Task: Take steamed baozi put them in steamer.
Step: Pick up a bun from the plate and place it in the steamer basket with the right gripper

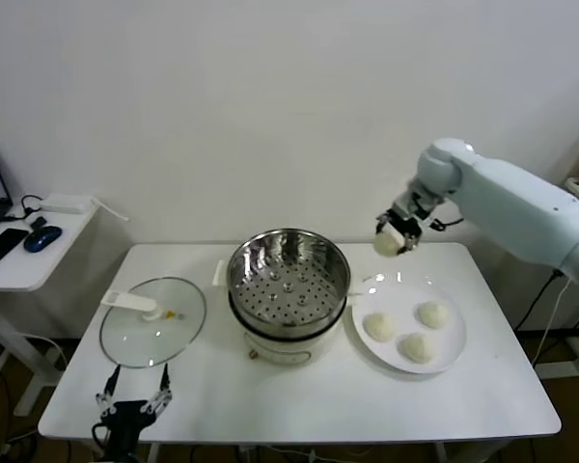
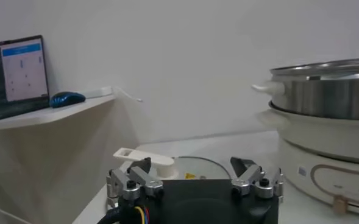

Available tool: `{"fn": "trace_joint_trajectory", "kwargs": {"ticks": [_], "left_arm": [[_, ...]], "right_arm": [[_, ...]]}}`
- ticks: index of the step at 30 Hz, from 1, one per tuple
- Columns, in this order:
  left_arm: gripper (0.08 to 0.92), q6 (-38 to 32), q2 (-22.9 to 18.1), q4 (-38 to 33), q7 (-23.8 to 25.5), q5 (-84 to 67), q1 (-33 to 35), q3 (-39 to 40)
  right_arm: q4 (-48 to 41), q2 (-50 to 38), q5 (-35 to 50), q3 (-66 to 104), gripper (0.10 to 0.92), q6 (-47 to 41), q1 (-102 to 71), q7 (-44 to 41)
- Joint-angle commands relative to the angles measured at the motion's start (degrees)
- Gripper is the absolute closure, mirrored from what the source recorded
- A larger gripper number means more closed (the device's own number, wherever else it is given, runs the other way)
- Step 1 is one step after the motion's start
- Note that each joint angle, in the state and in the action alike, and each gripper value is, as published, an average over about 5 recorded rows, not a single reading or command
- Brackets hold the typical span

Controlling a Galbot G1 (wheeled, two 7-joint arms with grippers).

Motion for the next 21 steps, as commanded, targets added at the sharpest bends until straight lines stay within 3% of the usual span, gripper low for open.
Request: {"fn": "trace_joint_trajectory", "kwargs": {"ticks": [1,9,21], "left_arm": [[0.177,0.00,-0.15,-0.43,-0.06,0.40,0.25,0.18],[0.177,-0.07,-0.11,-0.81,-0.10,0.41,0.79,-0.04],[0.177,0.10,0.33,-0.95,0.08,0.18,0.80,-1.05]], "right_arm": [[16.02,1.77,-6.53,-3.30,0.338,8.36,9.92,-0.15],[16.74,9.74,-18.60,-0.37,0.338,13.53,5.12,1.00],[4.78,23.45,-32.95,4.06,0.341,17.81,-5.57,2.09]]}}
